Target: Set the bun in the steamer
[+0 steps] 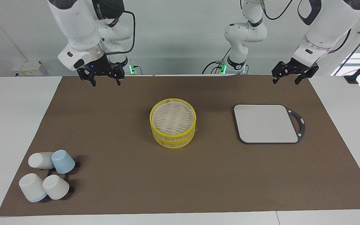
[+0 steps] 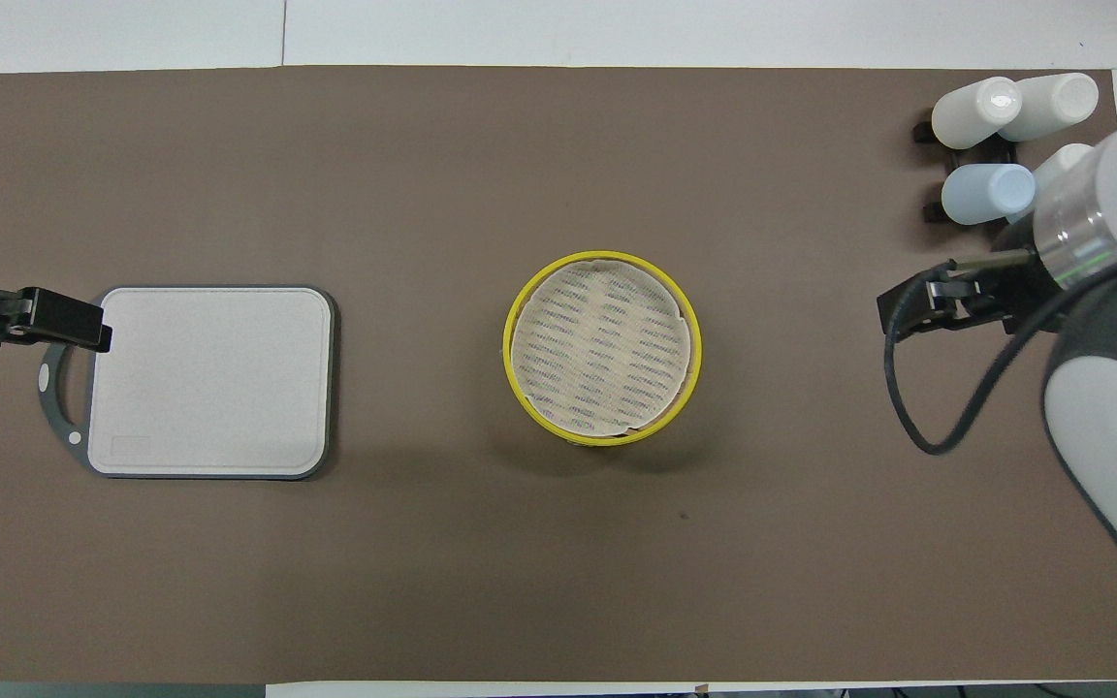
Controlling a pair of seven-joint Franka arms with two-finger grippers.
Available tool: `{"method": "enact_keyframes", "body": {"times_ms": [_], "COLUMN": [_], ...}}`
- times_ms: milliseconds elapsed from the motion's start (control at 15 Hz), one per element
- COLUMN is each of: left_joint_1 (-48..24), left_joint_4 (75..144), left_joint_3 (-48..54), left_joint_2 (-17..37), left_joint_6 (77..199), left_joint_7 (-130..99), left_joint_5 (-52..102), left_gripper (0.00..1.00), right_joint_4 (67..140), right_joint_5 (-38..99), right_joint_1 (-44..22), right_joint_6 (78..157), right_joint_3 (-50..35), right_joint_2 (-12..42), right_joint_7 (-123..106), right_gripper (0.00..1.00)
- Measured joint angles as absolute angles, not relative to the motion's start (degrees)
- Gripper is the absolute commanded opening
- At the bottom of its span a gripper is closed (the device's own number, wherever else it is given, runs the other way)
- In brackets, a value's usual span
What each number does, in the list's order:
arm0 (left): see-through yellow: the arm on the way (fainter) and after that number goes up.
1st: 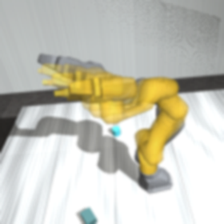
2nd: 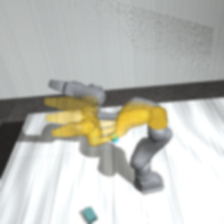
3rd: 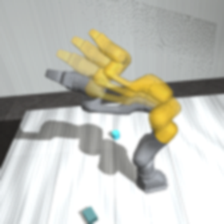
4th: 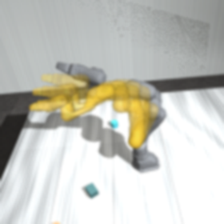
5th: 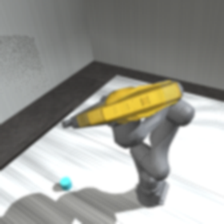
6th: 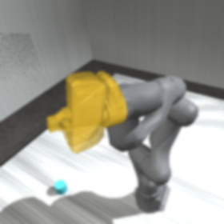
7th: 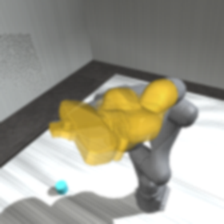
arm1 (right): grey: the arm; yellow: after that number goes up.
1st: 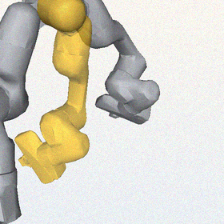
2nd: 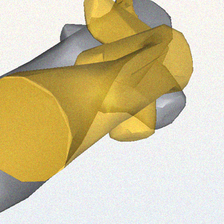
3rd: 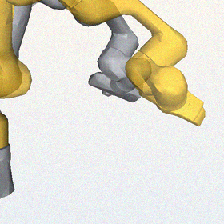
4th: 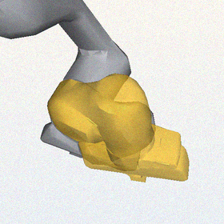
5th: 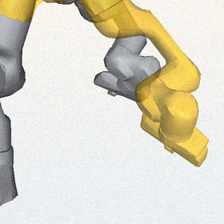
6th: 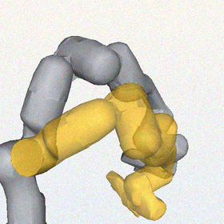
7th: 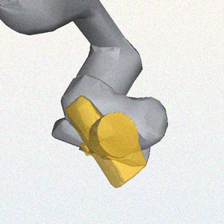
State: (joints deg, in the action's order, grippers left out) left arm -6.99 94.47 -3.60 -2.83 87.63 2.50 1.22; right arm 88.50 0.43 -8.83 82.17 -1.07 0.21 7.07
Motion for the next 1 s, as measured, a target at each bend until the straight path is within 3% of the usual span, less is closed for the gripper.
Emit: {"method": "enact_keyframes", "body": {"times_ms": [200,667,1000], "left_joint_1": [-6.98,-6.98,-7.00], "left_joint_4": [94.47,94.47,94.47], "left_joint_3": [-3.66,-3.66,-3.65], "left_joint_2": [-2.83,-2.83,-2.83], "left_joint_6": [87.69,87.73,87.73], "left_joint_7": [2.50,2.50,2.50], "left_joint_5": [1.22,1.22,1.22], "left_gripper": [1.00,1.00,1.00], "right_joint_4": [94.55,94.56,94.21], "right_joint_5": [0.42,-0.60,-0.56], "right_joint_1": [-5.98,-2.98,-2.14], "right_joint_6": [86.50,89.43,89.00], "right_joint_3": [-1.08,-0.97,-1.00], "right_joint_2": [-4.26,0.39,0.13], "right_joint_7": [6.05,5.49,4.23], "right_gripper": [1.00,1.00,1.00]}}
